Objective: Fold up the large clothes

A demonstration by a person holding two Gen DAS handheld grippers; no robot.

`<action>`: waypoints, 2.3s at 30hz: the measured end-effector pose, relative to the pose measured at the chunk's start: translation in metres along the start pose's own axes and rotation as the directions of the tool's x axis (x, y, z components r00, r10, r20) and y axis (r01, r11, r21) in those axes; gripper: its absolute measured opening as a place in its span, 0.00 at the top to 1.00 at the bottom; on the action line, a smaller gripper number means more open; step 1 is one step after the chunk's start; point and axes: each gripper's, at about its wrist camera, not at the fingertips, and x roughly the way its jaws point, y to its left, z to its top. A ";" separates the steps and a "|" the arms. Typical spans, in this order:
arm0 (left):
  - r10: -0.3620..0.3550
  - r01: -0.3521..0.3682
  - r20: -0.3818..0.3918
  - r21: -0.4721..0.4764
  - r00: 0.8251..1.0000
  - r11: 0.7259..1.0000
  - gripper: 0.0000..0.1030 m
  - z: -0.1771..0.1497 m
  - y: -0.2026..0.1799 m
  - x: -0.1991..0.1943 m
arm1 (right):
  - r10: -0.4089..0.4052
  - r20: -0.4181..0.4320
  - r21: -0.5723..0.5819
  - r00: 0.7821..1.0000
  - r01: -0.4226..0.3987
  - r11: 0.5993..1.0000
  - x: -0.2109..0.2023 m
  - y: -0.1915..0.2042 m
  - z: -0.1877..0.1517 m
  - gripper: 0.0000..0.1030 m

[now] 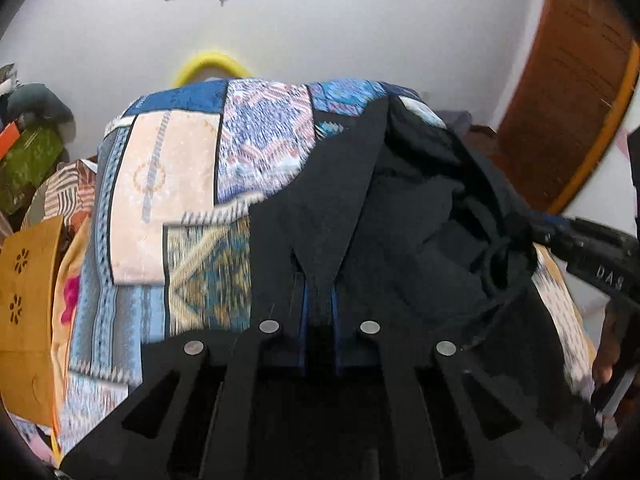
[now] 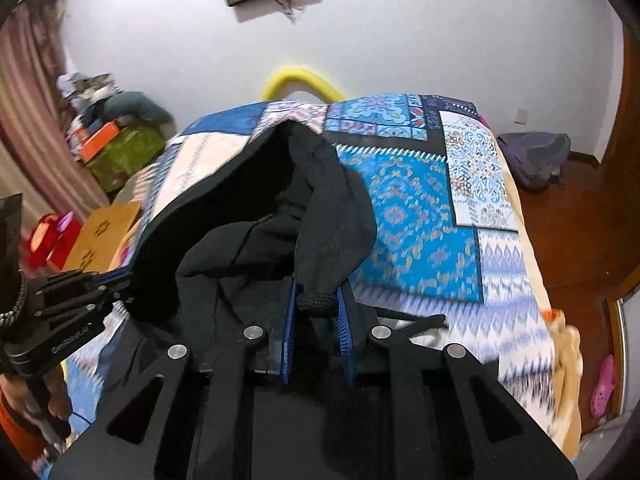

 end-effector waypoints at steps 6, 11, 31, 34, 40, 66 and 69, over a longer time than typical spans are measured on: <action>-0.009 0.011 -0.041 0.038 0.999 0.999 0.92 -0.072 -0.003 -0.028 | 0.011 -0.039 -0.036 0.999 -0.013 0.999 -0.028 0.014 -0.061 0.84; -0.021 0.021 -0.098 -0.004 0.995 1.000 0.92 -0.116 0.001 -0.022 | 0.000 -0.111 -0.005 0.994 -0.001 1.000 -0.021 0.005 -0.104 0.84; 0.113 -0.105 -0.073 0.111 0.991 0.988 0.92 -0.162 0.002 -0.075 | -0.096 -0.157 -0.049 0.983 0.089 0.995 -0.092 -0.013 -0.150 0.71; 0.115 -0.113 -0.007 0.124 0.993 0.986 0.86 -0.156 -0.002 -0.102 | -0.074 -0.105 -0.053 0.992 0.069 0.996 -0.103 -0.005 -0.145 0.69; 0.024 -0.031 0.066 0.104 0.998 0.994 0.53 -0.145 -0.012 -0.130 | -0.008 -0.056 -0.081 0.998 0.004 0.997 -0.099 0.022 -0.137 0.65; 0.078 -0.078 -0.126 0.010 0.989 0.997 0.30 -0.236 0.046 -0.118 | -0.036 -0.188 -0.026 0.982 0.031 0.999 -0.107 0.003 -0.204 0.49; 0.089 -0.102 -0.163 -0.074 0.983 0.992 0.30 -0.253 0.082 -0.125 | -0.081 -0.176 0.001 0.981 0.082 0.997 -0.121 -0.015 -0.210 0.49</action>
